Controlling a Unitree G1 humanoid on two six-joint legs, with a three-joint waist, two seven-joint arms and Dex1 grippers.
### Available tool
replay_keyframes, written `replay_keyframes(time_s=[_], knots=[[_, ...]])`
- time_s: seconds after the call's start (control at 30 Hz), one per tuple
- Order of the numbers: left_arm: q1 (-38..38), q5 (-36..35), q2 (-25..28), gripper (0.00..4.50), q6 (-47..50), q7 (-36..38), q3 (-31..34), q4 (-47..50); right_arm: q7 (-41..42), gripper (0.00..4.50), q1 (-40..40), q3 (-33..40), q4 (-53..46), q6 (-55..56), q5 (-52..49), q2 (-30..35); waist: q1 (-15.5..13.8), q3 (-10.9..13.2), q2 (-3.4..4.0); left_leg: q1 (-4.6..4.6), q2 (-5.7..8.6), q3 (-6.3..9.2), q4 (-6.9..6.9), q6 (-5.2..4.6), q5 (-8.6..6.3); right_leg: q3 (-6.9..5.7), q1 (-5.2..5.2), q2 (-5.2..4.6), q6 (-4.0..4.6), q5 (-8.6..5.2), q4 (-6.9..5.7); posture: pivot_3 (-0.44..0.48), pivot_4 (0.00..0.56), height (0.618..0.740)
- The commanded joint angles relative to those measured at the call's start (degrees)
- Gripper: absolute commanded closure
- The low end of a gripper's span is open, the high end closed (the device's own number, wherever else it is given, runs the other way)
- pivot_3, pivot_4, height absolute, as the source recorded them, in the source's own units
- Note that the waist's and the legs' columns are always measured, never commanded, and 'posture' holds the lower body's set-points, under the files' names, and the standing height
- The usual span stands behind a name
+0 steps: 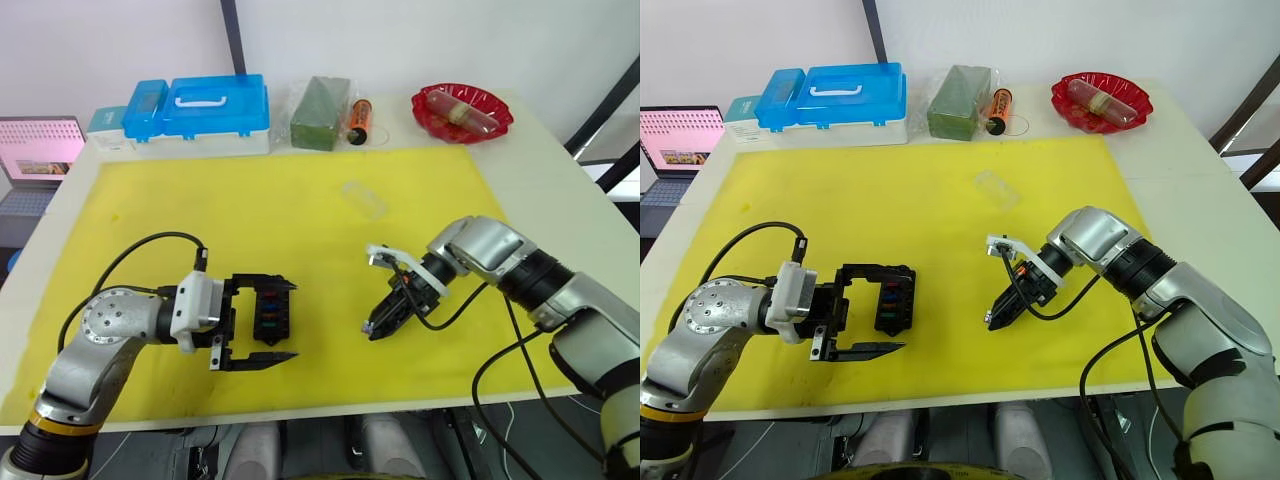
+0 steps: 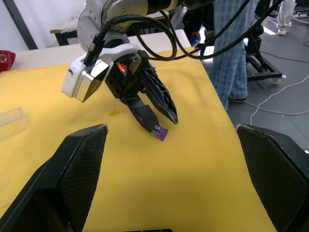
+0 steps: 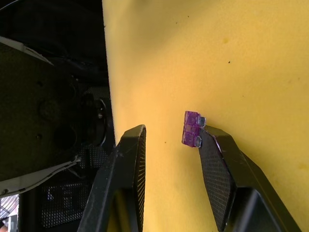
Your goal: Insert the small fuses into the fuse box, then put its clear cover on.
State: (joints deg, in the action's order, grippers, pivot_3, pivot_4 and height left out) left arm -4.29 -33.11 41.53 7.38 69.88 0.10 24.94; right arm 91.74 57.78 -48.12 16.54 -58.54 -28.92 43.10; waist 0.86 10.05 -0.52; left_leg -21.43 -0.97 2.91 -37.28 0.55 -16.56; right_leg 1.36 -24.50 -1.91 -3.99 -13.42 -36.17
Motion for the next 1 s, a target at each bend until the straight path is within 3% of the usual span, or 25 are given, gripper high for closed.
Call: replay_keyframes(time_s=[0.03,0.2,0.3,0.4,0.43,0.73,0.83,0.93,1.0], knots=[[-0.39,0.1,0.2,0.0,-0.34,0.21,-0.11,1.18,0.76,2.81,0.28,1.7,-0.29,-0.16,0.61,-1.07,0.02,0.0,0.0,0.0,0.0,0.0,0.0,0.0,0.0,0.0,0.0,0.0,0.0,0.0,0.0,0.0,0.15,0.74],[-0.08,0.15,0.26,0.0,-0.44,0.0,-0.25,1.39,0.76,2.81,0.34,1.79,0.46,-0.12,1.23,-1.71,-0.01,0.0,0.0,0.0,0.0,0.01,0.0,0.0,0.0,0.0,0.0,0.0,0.0,0.0,0.0,0.0,0.15,0.74],[0.03,0.22,0.28,0.0,-0.49,-0.1,-0.23,1.45,0.76,3.33,0.13,2.03,0.98,0.24,1.95,-2.15,-0.01,0.0,0.0,0.0,0.0,0.0,0.0,0.0,0.0,0.0,0.0,0.0,0.0,0.0,0.0,0.0,0.15,0.74],[0.06,0.23,0.26,0.0,-0.54,-0.1,-0.22,1.44,0.76,4.36,-0.14,2.22,0.99,0.5,2.47,-2.3,-0.01,0.0,0.0,0.0,0.0,0.01,0.0,0.0,0.0,0.0,0.0,0.0,0.0,0.0,0.0,0.0,0.15,0.74],[0.06,0.22,0.26,0.0,-0.56,-0.07,-0.22,1.43,0.76,4.44,-0.22,2.29,0.96,0.51,2.59,-2.27,-0.01,0.0,0.0,0.0,0.0,0.01,0.0,0.0,0.0,0.0,0.0,0.0,0.0,0.0,0.0,0.0,0.15,0.74],[-0.13,0.17,0.13,0.0,-0.65,0.14,-0.55,1.3,0.16,4.44,-2.99,7.8,-3.0,-3.6,1.4,0.32,-0.18,0.0,0.0,-0.01,0.0,0.01,-0.01,0.0,0.0,-0.01,0.01,0.0,0.0,0.0,0.0,0.0,0.15,0.74],[-0.12,0.02,0.32,0.0,-0.84,0.49,-0.31,0.95,-6.24,4.44,-6.86,18.22,-10.08,-13.89,-4.17,0.96,-0.21,0.0,0.0,-0.02,0.0,0.01,-0.02,0.0,0.0,0.0,0.01,0.0,0.0,0.0,0.0,0.0,0.15,0.74],[-0.17,-0.15,0.45,0.0,-0.87,0.59,0.11,0.65,-16.64,4.44,-13.75,35.59,-20.25,-28.5,-9.42,-1.62,-0.25,-0.01,-0.01,-0.03,0.0,0.06,-0.01,0.0,0.0,-0.03,0.01,0.0,0.0,0.0,-0.01,0.0,0.15,0.74],[0.26,-0.33,0.58,0.0,-0.99,0.76,0.44,0.78,-23.19,4.44,-18.38,43.33,-25.23,-33.22,-13.22,-2.89,-0.27,-0.02,-0.02,-0.02,0.0,0.08,-0.01,0.0,0.0,-0.04,0.04,0.01,0.0,0.0,-0.02,0.0,0.15,0.74]])
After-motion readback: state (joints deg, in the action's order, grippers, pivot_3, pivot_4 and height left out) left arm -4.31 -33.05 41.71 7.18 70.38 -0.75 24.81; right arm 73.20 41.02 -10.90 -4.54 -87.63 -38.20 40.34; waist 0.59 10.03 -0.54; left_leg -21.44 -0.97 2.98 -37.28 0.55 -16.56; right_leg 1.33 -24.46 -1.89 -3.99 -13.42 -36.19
